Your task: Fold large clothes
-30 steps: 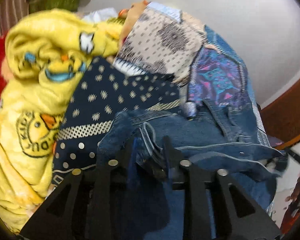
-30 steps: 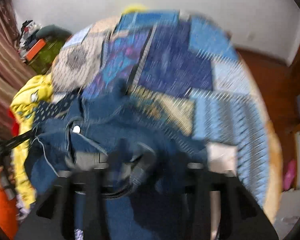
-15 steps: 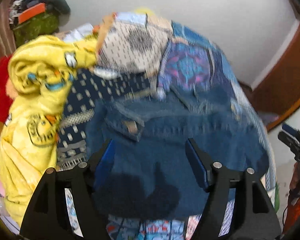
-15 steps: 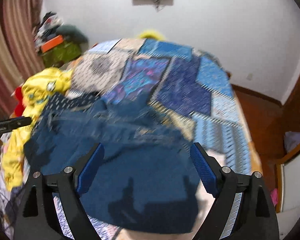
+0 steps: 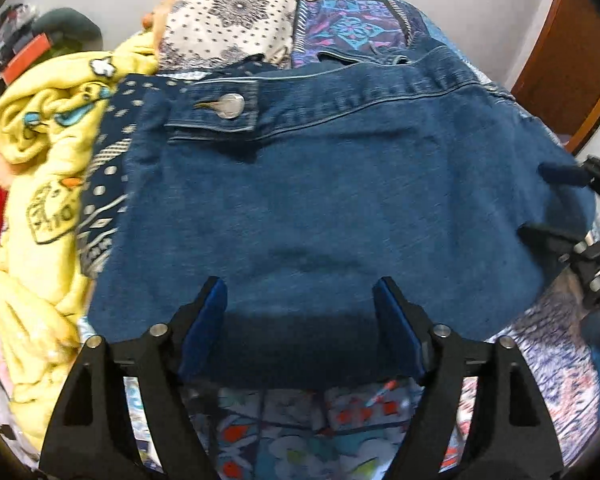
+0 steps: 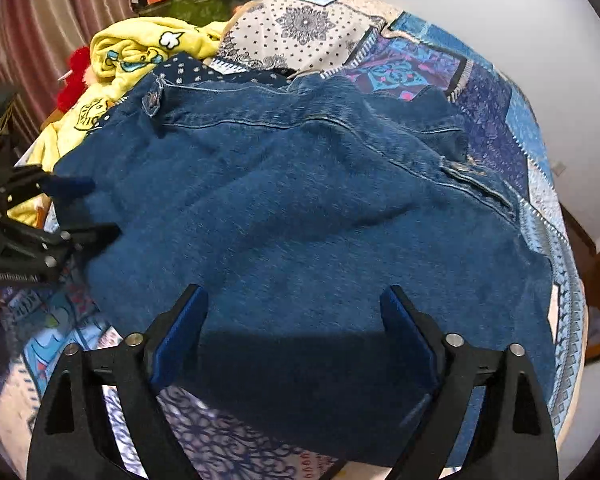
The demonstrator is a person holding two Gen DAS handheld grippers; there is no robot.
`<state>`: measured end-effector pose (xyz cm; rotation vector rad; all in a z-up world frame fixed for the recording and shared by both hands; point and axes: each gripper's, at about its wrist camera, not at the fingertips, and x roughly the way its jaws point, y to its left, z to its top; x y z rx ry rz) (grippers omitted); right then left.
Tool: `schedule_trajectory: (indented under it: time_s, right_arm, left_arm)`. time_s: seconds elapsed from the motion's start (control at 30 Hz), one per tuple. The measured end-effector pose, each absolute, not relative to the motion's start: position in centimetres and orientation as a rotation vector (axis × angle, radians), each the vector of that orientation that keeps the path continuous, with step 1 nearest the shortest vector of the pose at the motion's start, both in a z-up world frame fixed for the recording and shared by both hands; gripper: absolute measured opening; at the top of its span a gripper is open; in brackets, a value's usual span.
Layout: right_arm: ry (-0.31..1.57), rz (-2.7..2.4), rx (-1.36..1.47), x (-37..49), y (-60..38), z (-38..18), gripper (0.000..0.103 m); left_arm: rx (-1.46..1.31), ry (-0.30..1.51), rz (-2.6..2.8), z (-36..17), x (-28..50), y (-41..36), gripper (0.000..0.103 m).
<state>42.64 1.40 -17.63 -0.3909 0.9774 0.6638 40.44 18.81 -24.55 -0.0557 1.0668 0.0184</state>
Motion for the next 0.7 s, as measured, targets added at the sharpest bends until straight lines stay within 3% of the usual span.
schedule_trajectory:
  time_s: [0.1,0.47,0.7]
  right_arm:
    - [0.986,0.618,-0.338,43.4,-1.2,-17.5,0.099]
    - [1.055,0.425,-0.12,43.5,-12.1,-17.7,0.1]
    - [1.128,0.258,-0.074,41.9,-17.0,-18.9,0.1]
  left_arm:
    - [-0.043,1.051,0.068,-24.5,39.2,20.0,0.09]
    - [-0.152,1.062,0.27,-25.2,33.5,25.0,0.091]
    - [-0.433,1.066,0.278,-26.1,29.5,28.5,0.091]
